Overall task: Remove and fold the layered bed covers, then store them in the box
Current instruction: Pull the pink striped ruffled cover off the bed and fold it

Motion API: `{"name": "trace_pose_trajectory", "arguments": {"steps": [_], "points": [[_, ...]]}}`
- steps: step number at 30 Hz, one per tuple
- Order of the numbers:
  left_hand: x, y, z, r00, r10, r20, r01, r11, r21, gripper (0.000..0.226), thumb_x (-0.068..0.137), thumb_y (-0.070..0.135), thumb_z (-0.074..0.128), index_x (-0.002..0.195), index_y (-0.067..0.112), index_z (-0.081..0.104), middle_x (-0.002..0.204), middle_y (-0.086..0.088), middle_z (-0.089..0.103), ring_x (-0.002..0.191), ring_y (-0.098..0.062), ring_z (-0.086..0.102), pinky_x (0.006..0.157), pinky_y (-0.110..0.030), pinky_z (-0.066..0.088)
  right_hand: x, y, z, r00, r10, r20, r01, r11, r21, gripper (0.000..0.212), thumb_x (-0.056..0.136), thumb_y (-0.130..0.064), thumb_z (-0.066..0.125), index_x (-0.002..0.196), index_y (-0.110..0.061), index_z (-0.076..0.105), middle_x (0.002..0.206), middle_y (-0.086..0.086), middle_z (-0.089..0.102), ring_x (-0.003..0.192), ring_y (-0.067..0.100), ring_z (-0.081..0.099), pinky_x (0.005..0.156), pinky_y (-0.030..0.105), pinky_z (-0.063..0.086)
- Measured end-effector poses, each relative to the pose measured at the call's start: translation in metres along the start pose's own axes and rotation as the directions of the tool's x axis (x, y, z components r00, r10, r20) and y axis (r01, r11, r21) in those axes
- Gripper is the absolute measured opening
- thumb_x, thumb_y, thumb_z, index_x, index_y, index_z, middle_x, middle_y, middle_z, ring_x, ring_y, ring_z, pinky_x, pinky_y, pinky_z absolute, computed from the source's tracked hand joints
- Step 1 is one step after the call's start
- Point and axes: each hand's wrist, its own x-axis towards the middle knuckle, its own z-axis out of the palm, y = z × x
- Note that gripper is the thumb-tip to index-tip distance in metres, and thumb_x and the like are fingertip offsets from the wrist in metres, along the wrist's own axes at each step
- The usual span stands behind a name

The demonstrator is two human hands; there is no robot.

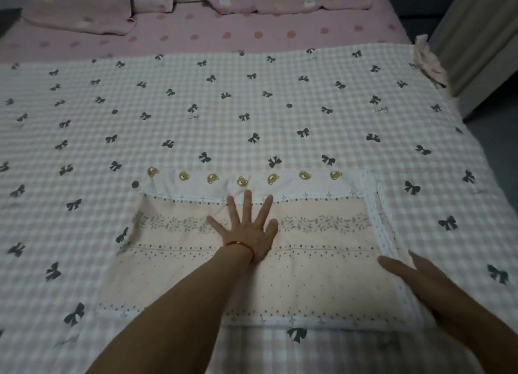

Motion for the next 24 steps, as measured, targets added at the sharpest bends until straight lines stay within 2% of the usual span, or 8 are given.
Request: {"name": "trace_pose_trajectory", "arguments": {"steps": [3, 6, 9, 13, 15, 17, 19, 24], "points": [[-0.018, -0.014, -0.029, 0.991, 0.127, 0.046, -0.12, 0.985, -0.123, 0.065, 0.098, 0.057, 0.03, 0.153, 0.053, -0.003, 0.166, 0.011, -0.018, 0.152, -0.03, -0.022, 0.108, -0.079, -0.006, -0.037, -0.031, 0.016, 0.978, -0.206, 0.039, 0.208, 0.977, -0.041, 0.058, 0.079, -0.051, 0.081, 0.129, -0.053, 0.052, 0.125, -0.023, 0.067, 0.102, -0.001, 0.07, 0.081, 0.026, 0.058], [-0.059, -0.041, -0.058, 0.96, 0.274, -0.053, -0.276, 0.898, -0.344, 0.057, 0.103, 0.043, 0.042, 0.157, 0.035, 0.024, 0.166, 0.004, 0.015, 0.153, -0.021, 0.01, 0.122, -0.056, 0.015, -0.073, -0.075, 0.046, 0.932, -0.351, 0.097, 0.359, 0.928, -0.096, 0.039, 0.096, -0.029, 0.066, 0.105, -0.06, 0.044, 0.093, -0.045, 0.057, 0.072, -0.028, 0.058, 0.057, 0.005, 0.048], [-0.108, -0.076, -0.078, 0.951, 0.306, -0.04, -0.268, 0.754, -0.6, 0.042, 0.104, 0.047, 0.045, 0.145, 0.038, 0.048, 0.152, 0.011, 0.046, 0.138, -0.006, 0.042, 0.119, -0.036, 0.033, -0.096, -0.118, 0.103, 0.901, -0.4, 0.164, 0.433, 0.829, -0.353, 0.036, 0.093, -0.041, 0.067, 0.123, -0.052, 0.05, 0.115, -0.026, 0.067, 0.093, -0.002, 0.068, 0.072, 0.024, 0.054], [-0.146, -0.134, -0.11, 0.982, 0.129, 0.136, 0.101, 0.244, -0.964, 0.033, 0.103, 0.042, 0.045, 0.119, 0.027, 0.071, 0.112, 0.0, 0.074, 0.1, -0.017, 0.071, 0.086, -0.038, 0.059, -0.11, -0.153, 0.213, 0.835, -0.511, 0.204, 0.528, 0.644, -0.553, 0.053, 0.091, -0.045, 0.061, 0.137, -0.035, 0.038, 0.125, -0.005, 0.06, 0.093, 0.016, 0.065, 0.064, 0.029, 0.049], [-0.147, -0.165, -0.118, 0.981, 0.057, 0.183, 0.184, -0.013, -0.983, 0.04, 0.102, 0.042, 0.044, 0.111, 0.016, 0.072, 0.099, -0.008, 0.073, 0.082, -0.023, 0.069, 0.064, -0.035, 0.057, -0.103, -0.157, 0.271, 0.818, -0.536, 0.209, 0.54, 0.59, -0.6, 0.055, 0.091, -0.044, 0.057, 0.141, -0.03, 0.037, 0.127, 0.0, 0.063, 0.104, 0.023, 0.063, 0.08, 0.036, 0.052], [-0.14, -0.199, -0.118, 0.969, 0.004, 0.247, 0.244, -0.168, -0.955, 0.048, 0.097, 0.053, 0.05, 0.113, 0.012, 0.071, 0.099, -0.009, 0.069, 0.083, -0.026, 0.063, 0.064, -0.033, 0.053, -0.086, -0.152, 0.327, 0.847, -0.484, 0.221, 0.493, 0.558, -0.668, 0.055, 0.093, -0.05, 0.05, 0.141, -0.025, 0.041, 0.129, 0.006, 0.063, 0.112, 0.031, 0.061, 0.09, 0.041, 0.048], [-0.131, -0.223, -0.11, 0.942, -0.044, 0.332, 0.323, -0.135, -0.937, 0.053, 0.094, 0.056, 0.054, 0.117, 0.012, 0.07, 0.105, -0.006, 0.074, 0.092, -0.027, 0.069, 0.074, -0.034, 0.054, -0.073, -0.137, 0.372, 0.876, -0.404, 0.265, 0.464, 0.551, -0.693, 0.055, 0.095, -0.058, 0.041, 0.136, -0.021, 0.049, 0.131, 0.007, 0.06, 0.116, 0.03, 0.059, 0.094, 0.042, 0.046], [-0.111, -0.235, -0.062, 0.977, -0.18, 0.116, 0.193, 0.506, -0.841, 0.029, 0.091, 0.044, 0.066, 0.116, 0.029, 0.062, 0.108, 0.004, 0.071, 0.094, -0.012, 0.069, 0.085, -0.035, 0.06, -0.046, -0.072, 0.383, 0.744, -0.664, 0.076, 0.506, 0.486, -0.713, 0.043, 0.098, -0.047, 0.043, 0.134, -0.025, 0.054, 0.137, -0.001, 0.051, 0.125, 0.019, 0.047, 0.104, 0.039, 0.042]]}}
